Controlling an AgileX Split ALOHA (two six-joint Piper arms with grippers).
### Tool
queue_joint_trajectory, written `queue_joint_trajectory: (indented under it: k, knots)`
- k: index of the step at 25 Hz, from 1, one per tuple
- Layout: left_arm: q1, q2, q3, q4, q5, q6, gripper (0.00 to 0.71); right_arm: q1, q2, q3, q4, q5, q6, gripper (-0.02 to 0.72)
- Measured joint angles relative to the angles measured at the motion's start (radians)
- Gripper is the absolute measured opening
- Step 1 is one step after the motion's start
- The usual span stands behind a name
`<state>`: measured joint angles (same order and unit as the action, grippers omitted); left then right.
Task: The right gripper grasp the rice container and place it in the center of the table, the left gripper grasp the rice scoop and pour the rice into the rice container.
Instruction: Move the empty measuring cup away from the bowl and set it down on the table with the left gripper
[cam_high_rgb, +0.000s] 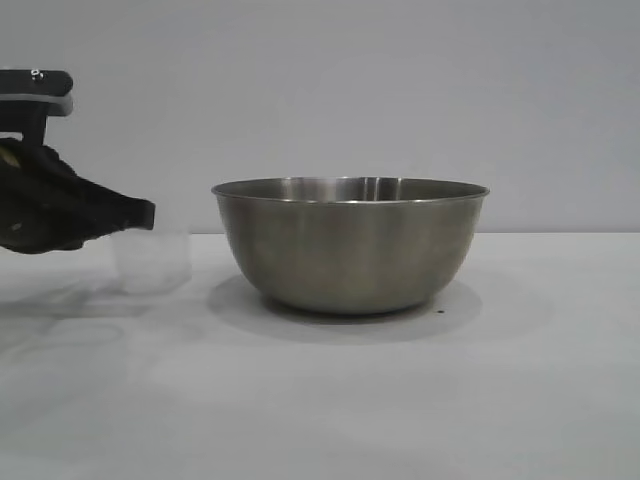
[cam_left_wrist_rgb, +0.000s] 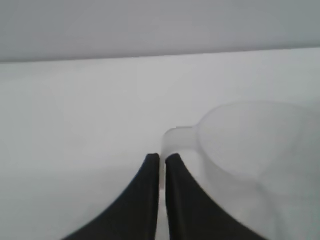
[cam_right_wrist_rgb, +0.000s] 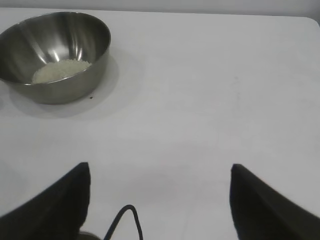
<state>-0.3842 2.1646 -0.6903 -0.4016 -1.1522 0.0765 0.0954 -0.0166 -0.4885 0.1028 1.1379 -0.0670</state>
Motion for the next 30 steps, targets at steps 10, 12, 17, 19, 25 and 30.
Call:
queue_joint_trajectory:
  k: [10, 12, 17, 19, 25, 30]
  knots:
    - [0.000, 0.001, 0.000, 0.000, 0.000, 0.000, 0.260, 0.000, 0.000, 0.000, 0.000, 0.000, 0.000, 0.533]
    - [0.000, 0.001, 0.000, 0.000, 0.000, 0.000, 0.283, 0.000, 0.000, 0.000, 0.000, 0.000, 0.000, 0.533]
    - [0.000, -0.023, 0.027, 0.008, 0.000, 0.017, 0.283, 0.000, 0.000, 0.000, 0.000, 0.000, 0.000, 0.533]
    - [0.000, -0.061, 0.060, 0.037, 0.000, 0.038, 0.283, 0.000, 0.000, 0.000, 0.000, 0.000, 0.000, 0.533]
    - [0.000, -0.190, 0.177, 0.083, 0.000, 0.065, 0.283, 0.000, 0.000, 0.000, 0.000, 0.000, 0.000, 0.533]
    - [0.000, -0.252, 0.290, 0.099, 0.000, 0.065, 0.283, 0.000, 0.000, 0.000, 0.000, 0.000, 0.000, 0.533]
